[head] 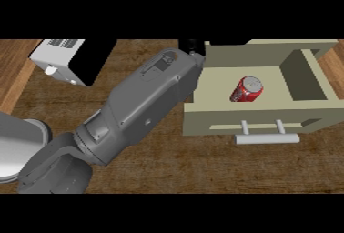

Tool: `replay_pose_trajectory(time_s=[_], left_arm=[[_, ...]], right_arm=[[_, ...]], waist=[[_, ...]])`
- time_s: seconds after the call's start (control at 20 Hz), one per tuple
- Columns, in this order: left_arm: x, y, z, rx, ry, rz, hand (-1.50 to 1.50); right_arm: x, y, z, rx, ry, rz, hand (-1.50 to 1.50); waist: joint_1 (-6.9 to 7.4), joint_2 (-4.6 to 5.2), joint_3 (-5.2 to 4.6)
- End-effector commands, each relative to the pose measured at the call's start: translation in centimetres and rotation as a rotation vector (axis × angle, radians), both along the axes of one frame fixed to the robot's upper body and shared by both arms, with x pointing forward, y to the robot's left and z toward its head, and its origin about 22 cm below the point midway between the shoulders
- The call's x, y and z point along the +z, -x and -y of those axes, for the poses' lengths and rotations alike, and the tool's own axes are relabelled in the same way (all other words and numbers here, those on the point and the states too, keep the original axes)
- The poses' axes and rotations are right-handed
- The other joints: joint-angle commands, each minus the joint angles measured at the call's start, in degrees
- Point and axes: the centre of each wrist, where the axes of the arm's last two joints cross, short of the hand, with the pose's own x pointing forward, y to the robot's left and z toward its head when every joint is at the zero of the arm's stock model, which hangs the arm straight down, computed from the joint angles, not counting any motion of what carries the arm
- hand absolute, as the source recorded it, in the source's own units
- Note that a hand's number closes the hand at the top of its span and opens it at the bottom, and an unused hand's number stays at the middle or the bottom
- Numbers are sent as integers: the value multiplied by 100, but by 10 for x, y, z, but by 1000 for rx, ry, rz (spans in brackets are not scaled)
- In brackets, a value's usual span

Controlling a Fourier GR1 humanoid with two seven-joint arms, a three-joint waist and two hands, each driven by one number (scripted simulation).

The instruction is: Pick up the can, place it into the drawer and close the drawer

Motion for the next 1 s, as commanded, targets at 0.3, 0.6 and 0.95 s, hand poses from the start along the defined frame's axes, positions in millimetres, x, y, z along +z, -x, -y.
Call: replay_pose_trajectory(time_s=[0.3, 0.6, 0.95], left_arm=[[11, -5, -14, 8, -2, -23, -150], [28, -1, -7, 24, -8, -36, -150], [25, -6, -37, 43, -23, -19, -150]], right_arm=[[-14, -79, -47, -69, 232, 33, -150], [-29, -125, -86, -36, 392, 33, -150], [-60, -175, -106, -38, 627, -12, -150]], waist=[[261, -69, -4], [272, -72, -2], [375, -76, -3]])
